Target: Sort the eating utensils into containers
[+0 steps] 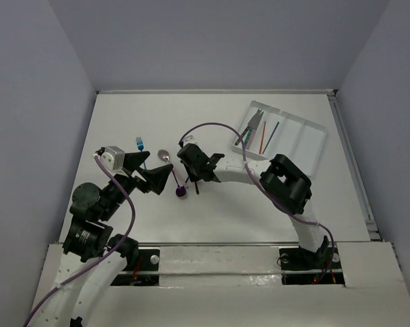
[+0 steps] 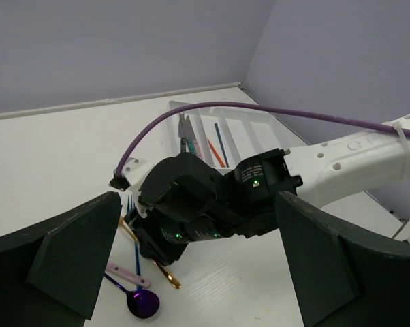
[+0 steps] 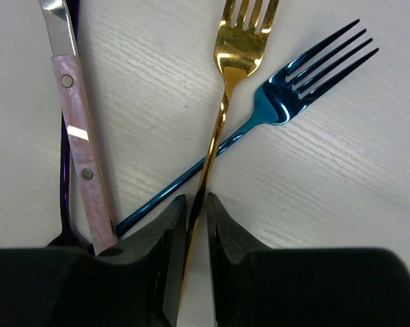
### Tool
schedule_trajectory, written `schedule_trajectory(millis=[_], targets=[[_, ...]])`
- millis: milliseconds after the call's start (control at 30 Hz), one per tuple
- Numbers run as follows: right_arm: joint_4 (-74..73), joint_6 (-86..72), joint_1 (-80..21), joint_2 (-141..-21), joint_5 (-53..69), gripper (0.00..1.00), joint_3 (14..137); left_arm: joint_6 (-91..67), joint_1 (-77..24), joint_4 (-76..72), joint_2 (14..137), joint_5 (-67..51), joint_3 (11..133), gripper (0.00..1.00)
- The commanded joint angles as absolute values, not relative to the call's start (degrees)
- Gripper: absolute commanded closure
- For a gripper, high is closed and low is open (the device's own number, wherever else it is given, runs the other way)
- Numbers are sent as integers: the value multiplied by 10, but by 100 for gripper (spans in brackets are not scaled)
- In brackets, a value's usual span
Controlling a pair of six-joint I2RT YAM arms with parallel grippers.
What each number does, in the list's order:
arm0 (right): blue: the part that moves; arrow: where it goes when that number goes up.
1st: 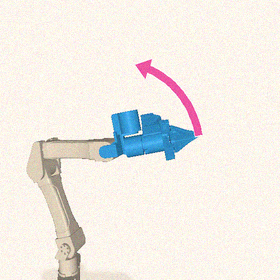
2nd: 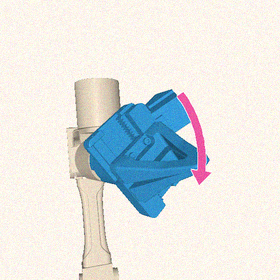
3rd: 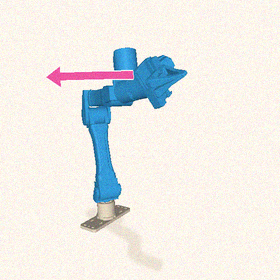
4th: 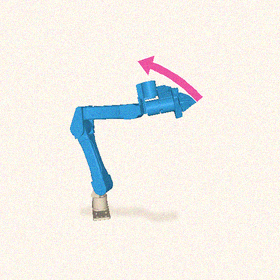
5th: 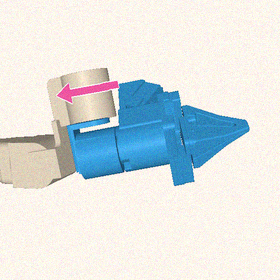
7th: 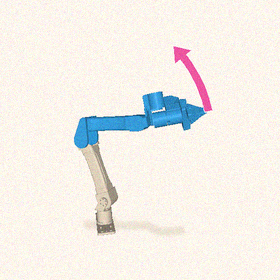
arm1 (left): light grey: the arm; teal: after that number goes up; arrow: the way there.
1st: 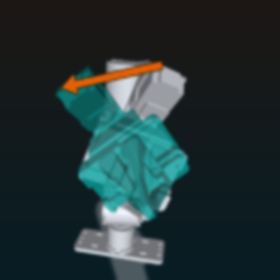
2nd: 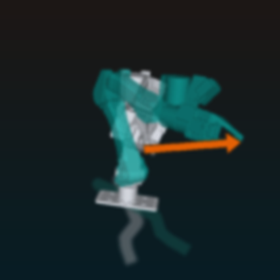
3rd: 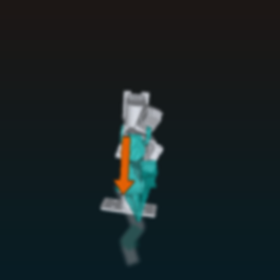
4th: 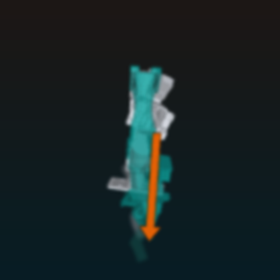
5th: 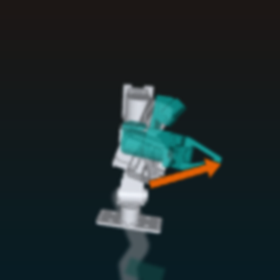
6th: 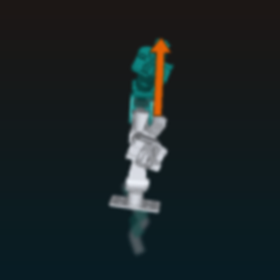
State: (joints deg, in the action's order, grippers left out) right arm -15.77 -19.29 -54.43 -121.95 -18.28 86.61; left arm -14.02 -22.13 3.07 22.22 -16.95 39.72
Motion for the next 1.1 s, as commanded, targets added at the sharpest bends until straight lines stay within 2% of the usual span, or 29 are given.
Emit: schedule_trajectory(millis=[0, 133, 233, 300, 633, 767, 1067], targets=[[-176, -199, -547, -1230, -209, 82, 881, -138, -221, 11, 221, -177, 401, 1], [-172, -207, -547, -1220, -210, 94, 872, -138, -221, 11, 222, -177, 401, 1], [-164, -215, -547, -1208, -215, 95, 871, -138, -221, 11, 222, -177, 401, 1], [-149, -224, -547, -1192, -218, 100, 873, -138, -221, 11, 222, -177, 401, 1], [-84, -264, -534, -1087, -272, 100, 831, -138, -221, 12, 217, -175, 401, 1], [-60, -283, -485, -1001, -269, 100, 760, -138, -221, 13, 212, -174, 401, 1], [-27, -302, -246, -844, -235, 100, 589, -138, -232, 15, 205, -172, 402, 1]])
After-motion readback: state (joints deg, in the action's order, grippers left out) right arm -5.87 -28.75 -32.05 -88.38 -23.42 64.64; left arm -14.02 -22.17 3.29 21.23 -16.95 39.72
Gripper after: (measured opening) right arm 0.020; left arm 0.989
